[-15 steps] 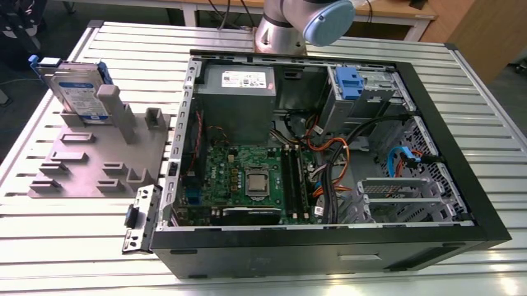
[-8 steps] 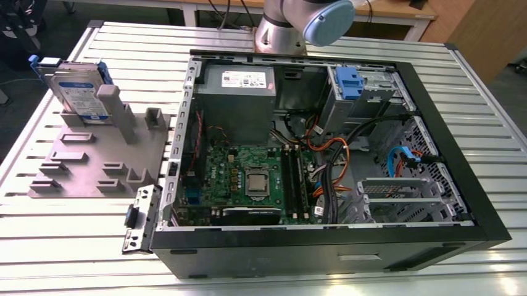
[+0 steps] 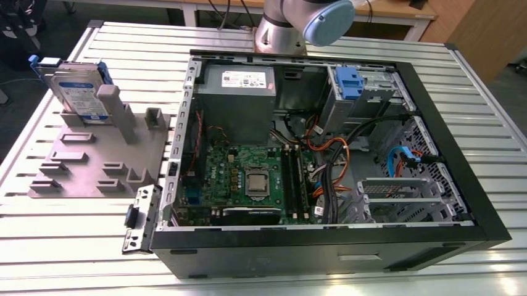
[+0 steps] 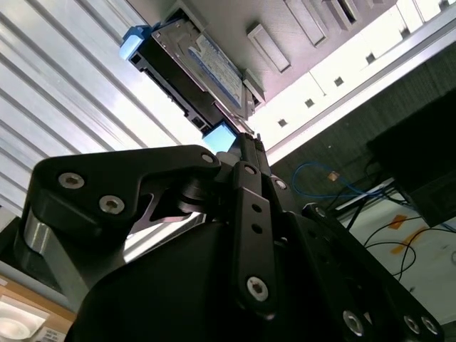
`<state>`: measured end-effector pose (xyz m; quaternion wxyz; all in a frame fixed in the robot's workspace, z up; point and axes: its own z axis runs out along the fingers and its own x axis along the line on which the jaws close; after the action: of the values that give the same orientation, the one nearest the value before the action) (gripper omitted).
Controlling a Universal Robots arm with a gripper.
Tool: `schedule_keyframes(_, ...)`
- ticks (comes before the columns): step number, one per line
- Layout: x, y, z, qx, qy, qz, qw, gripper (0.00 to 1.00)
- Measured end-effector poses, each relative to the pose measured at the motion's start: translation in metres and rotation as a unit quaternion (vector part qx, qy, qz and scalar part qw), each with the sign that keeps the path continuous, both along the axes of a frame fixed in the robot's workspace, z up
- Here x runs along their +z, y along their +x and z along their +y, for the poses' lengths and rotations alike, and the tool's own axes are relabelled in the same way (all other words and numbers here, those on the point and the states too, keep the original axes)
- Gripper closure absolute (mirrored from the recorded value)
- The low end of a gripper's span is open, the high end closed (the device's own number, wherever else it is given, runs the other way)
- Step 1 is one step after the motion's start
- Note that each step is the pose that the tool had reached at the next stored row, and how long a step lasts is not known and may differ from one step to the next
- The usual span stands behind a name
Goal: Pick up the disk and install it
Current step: 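Pick up the disk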
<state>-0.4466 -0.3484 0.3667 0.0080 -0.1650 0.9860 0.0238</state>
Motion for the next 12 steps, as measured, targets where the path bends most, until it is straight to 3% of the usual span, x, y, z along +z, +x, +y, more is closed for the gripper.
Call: schedule_keyframes(12,0.0000,0.0000,0.0000,0.012,0.0000,0.0000,0.99993,0.89)
